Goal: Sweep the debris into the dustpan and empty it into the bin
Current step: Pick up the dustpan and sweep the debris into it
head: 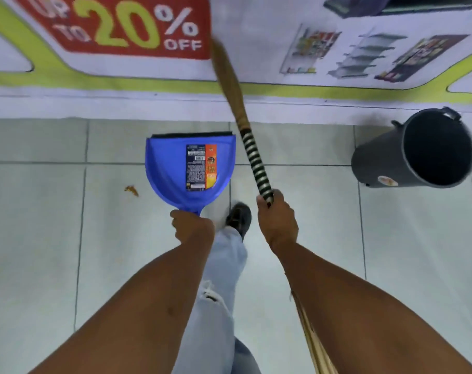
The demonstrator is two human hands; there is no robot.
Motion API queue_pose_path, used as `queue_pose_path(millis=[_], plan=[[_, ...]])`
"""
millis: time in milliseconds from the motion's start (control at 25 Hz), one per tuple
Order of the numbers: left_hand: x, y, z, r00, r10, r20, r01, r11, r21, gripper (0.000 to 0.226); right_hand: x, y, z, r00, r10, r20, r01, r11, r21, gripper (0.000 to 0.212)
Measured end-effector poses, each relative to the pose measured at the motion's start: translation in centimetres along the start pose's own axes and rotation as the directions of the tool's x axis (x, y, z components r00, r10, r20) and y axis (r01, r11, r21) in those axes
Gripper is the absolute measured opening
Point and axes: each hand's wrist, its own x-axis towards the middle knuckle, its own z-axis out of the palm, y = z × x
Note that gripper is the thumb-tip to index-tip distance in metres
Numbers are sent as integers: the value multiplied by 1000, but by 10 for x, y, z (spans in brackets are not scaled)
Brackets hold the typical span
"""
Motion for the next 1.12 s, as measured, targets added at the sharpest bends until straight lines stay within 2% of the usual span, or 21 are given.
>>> queue_pose_path(millis=[80, 200, 280, 400, 480, 720, 800, 920, 960, 1120], plan=[[-1, -41, -29, 1000, -9, -29, 8, 1000, -25, 46, -32, -12, 25, 1000, -1, -4, 1, 998, 58, 43], [2, -104, -65, 997, -19, -72, 17, 1000, -18, 43, -76, -10, 65, 998, -7, 58, 1, 995, 99, 37], [8, -141, -86, 996, -14, -85, 13, 1000, -7, 43, -105, -3, 93, 995, -35, 94, 28, 997, 67, 34], [28, -180, -100, 990, -52, -128, 52, 999, -4, 42, -127, 9, 128, 990, -102, 96, 104, 994, -20, 44], [49, -209, -107, 984, -87, -155, 91, 996, 23, 41, -130, 13, 157, 987, -126, 97, 135, 987, -84, 43], [189, -297, -72, 974, 13, -227, 33, 980, 196, 39, -31, 29, 264, 976, -218, -8, 212, 958, -193, 34], [242, -326, -54, 971, -7, -239, 57, 978, 203, 39, 3, 39, 304, 963, -268, -7, 258, 932, -255, 34], [315, -360, -25, 962, -33, -269, 77, 985, 153, 38, 47, 57, 376, 927, -374, 40, 358, 843, -401, 56], [333, -369, -18, 960, -47, -276, 84, 988, 126, 38, 57, 61, 396, 920, -389, 45, 368, 820, -439, 57], [381, -383, -3, 958, -7, -288, 21, 999, 48, 38, 82, 63, 449, 915, -404, -17, 355, 823, -443, 44]])
